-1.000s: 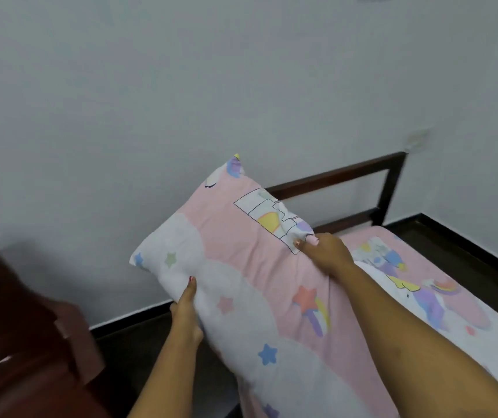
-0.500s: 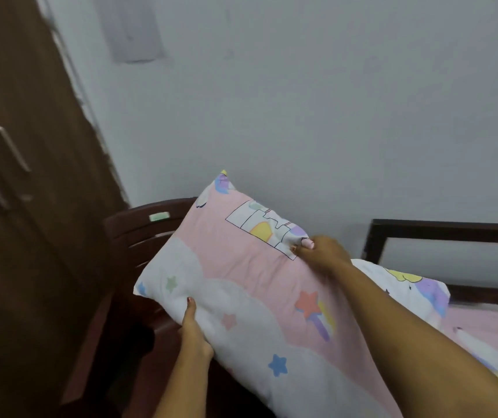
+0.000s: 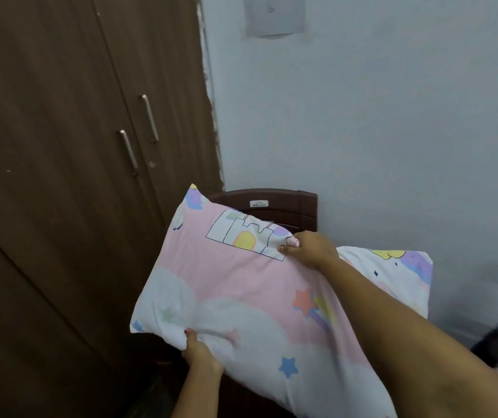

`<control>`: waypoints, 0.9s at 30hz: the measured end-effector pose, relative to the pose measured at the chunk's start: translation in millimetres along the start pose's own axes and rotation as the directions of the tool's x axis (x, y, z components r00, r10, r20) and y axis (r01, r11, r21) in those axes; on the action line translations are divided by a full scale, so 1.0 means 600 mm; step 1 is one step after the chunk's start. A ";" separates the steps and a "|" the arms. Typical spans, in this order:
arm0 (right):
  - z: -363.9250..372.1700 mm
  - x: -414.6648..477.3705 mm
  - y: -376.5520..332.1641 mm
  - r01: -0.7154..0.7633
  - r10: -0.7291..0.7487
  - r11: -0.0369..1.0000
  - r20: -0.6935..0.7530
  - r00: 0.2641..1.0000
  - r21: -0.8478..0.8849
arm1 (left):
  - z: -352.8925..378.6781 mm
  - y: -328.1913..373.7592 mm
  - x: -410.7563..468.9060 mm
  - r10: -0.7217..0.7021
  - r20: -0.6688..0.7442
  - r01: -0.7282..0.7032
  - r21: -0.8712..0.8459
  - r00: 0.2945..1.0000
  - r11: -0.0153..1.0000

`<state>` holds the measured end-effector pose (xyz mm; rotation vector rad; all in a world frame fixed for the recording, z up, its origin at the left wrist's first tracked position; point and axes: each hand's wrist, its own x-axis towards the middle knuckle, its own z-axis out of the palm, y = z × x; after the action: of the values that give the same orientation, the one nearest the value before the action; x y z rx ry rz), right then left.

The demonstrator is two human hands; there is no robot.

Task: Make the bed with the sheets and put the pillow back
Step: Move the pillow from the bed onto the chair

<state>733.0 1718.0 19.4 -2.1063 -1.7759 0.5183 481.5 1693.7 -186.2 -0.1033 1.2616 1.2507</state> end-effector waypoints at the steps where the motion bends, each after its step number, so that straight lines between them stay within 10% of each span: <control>1: 0.005 0.016 -0.007 0.030 -0.030 0.999 0.003 1.000 -0.012 | -0.006 -0.012 0.036 0.041 -0.012 -0.041 -0.015 0.999 0.999; 15: 0.028 0.222 -0.080 0.285 -0.276 0.951 0.085 0.957 -0.122 | 0.105 0.043 -0.022 0.122 -0.351 -0.205 -0.212 0.928 0.956; 27: 0.123 0.355 -0.055 0.240 -0.213 0.951 0.150 0.965 -0.192 | 0.128 0.028 0.097 0.043 -0.296 -0.059 -0.045 0.954 0.997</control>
<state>701.7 1935.0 -42.1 -1.9998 -2.1996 0.4275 506.8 1788.2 -190.5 -0.3074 1.4943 1.3494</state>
